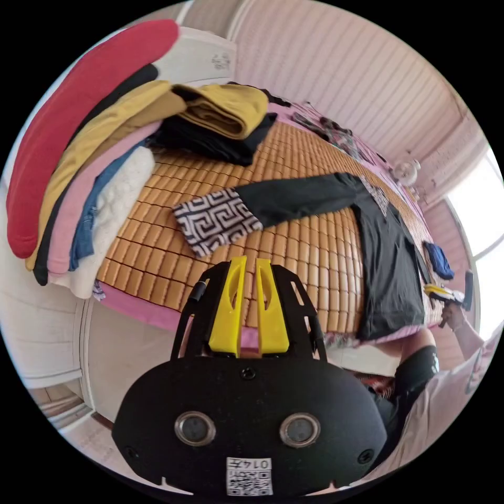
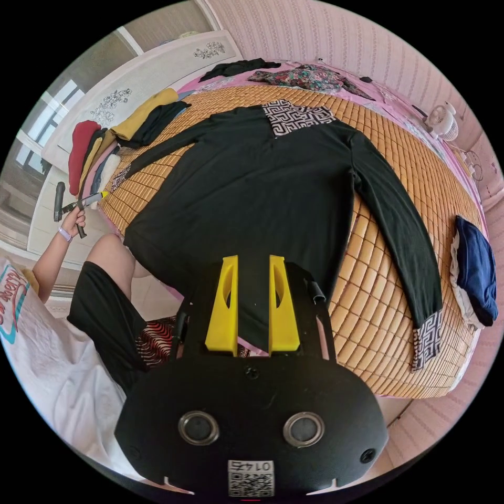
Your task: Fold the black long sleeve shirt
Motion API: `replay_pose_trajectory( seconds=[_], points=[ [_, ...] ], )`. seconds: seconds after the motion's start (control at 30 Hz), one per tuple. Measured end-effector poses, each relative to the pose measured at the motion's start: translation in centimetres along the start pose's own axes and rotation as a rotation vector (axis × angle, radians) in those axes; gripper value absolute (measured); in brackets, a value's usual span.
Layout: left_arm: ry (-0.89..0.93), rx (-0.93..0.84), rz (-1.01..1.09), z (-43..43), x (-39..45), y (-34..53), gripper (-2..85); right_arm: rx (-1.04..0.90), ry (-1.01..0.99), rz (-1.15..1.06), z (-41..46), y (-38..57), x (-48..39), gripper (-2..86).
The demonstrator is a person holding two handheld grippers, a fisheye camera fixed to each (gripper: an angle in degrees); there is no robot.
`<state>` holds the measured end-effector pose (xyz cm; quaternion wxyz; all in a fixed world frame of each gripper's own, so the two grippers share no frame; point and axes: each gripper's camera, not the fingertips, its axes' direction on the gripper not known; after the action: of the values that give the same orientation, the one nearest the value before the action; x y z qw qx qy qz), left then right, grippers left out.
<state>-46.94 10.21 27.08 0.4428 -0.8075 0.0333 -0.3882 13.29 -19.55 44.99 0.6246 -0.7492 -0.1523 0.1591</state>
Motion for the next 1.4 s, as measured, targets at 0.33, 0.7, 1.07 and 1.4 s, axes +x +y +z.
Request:
replay_pose_trajectory(
  seconds=[0.33, 0.7, 1.07, 1.4],
  points=[
    [0.163, -0.332, 0.399, 3.8, 15.8, 3.2, 6.1, -0.079, 0.087, 0.307, 1.1, 7.1, 3.1, 8.4],
    [0.129, -0.433, 0.425, 5.8, 17.9, 1.6, 0.6, -0.191, 0.022, 0.298, 2.6, 7.6, 2.5, 1.5],
    [0.148, -0.447, 0.42, 7.1, 17.5, 1.9, 0.1, -0.269, 0.037, 0.287, 5.6, 8.5, 2.3, 4.3],
    [0.157, -0.151, 0.125, 3.7, 9.5, -0.2, 3.4, -0.031, 0.19, 0.074, 2.1, 5.7, -1.1, 6.5]
  ],
)
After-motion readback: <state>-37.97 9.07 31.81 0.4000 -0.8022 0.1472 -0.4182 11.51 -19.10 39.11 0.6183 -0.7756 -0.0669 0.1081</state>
